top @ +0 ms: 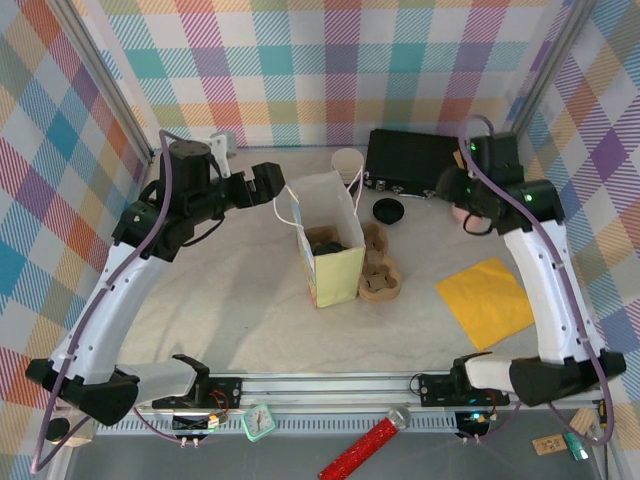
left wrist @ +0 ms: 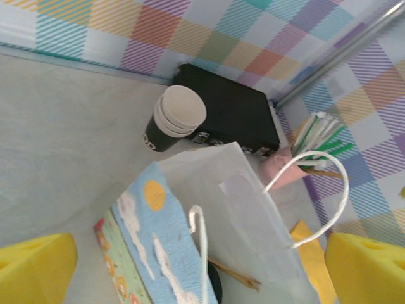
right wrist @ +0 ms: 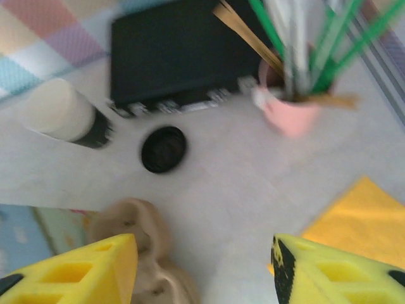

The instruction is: Pack the takeout coffee

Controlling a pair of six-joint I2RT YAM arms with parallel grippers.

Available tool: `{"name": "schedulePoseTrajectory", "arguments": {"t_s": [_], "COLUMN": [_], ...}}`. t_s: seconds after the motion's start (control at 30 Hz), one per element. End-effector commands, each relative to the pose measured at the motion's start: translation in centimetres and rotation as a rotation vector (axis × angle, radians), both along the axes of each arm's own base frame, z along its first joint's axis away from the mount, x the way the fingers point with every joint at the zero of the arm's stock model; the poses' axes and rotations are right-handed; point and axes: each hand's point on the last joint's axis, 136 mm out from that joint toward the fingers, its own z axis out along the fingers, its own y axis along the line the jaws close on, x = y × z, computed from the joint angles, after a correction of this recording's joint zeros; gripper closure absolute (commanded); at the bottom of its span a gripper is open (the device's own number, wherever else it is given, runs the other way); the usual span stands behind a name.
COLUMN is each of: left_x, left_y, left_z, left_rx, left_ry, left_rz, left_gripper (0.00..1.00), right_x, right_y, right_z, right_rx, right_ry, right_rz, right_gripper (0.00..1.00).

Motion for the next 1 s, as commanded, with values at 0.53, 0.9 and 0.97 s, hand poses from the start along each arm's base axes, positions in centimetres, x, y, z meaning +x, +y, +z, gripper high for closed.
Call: {"name": "schedulePoseTrajectory", "arguments": {"t_s": [0.53,0.9,0.97], "left_x": [-0.9,-0.5,-0.5], "left_y": [-4.5,-4.4,-4.4], "left_z": [1.0,0.9,0.9], "left_rx": [0.024,0.034,0.039], "left_ry": [-0.023,-0.016,-0.014], "left_rz": [-0.204,-0.188,-0.185], "left_gripper": [0.00,0.00,0.00], "right_x": [-8.4,-8.0,-7.9], "right_y": [-8.5,-9.6,-9.3], "right_z": [-22.8,-28.3,-29.0], "right_rx": [0.359,0.398,0.416], "right_ry": [0.514,0.628,0.647], "right_rz": [-0.528,-0.630,-0.629], "right_gripper": [0.01,0.01,0.00]}}
